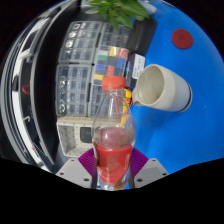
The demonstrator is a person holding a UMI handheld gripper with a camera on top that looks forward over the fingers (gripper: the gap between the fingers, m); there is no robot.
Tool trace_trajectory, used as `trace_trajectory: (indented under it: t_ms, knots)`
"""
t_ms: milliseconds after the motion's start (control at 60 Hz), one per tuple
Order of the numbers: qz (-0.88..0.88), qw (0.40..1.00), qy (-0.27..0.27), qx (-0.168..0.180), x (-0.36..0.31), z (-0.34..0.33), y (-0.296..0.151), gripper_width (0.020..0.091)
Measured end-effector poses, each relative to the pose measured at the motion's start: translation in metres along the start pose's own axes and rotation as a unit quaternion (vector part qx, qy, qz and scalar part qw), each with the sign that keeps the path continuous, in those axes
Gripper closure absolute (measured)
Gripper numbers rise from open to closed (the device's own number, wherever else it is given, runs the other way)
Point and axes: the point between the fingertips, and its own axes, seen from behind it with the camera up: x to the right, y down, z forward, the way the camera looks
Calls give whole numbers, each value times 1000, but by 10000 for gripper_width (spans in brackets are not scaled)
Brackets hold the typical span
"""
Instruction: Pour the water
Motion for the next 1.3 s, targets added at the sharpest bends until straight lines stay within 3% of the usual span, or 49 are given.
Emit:
trace_trajectory:
  t_ms: [383, 717, 883, 983, 1150, 1300]
  knots:
    - [223, 974, -28, -22, -19, 1, -15, 678]
    - [121, 992, -29, -30, -28, -13, -31, 680]
    - [-126, 992, -22, 18, -60, -42, -89, 677]
    - [-256, 964, -4, 75, -70, -56, -141, 679]
    - [-409, 896, 78, 153, -60, -86, -225, 662]
    - [-515, 825, 152, 178, -10, -98, -285, 661]
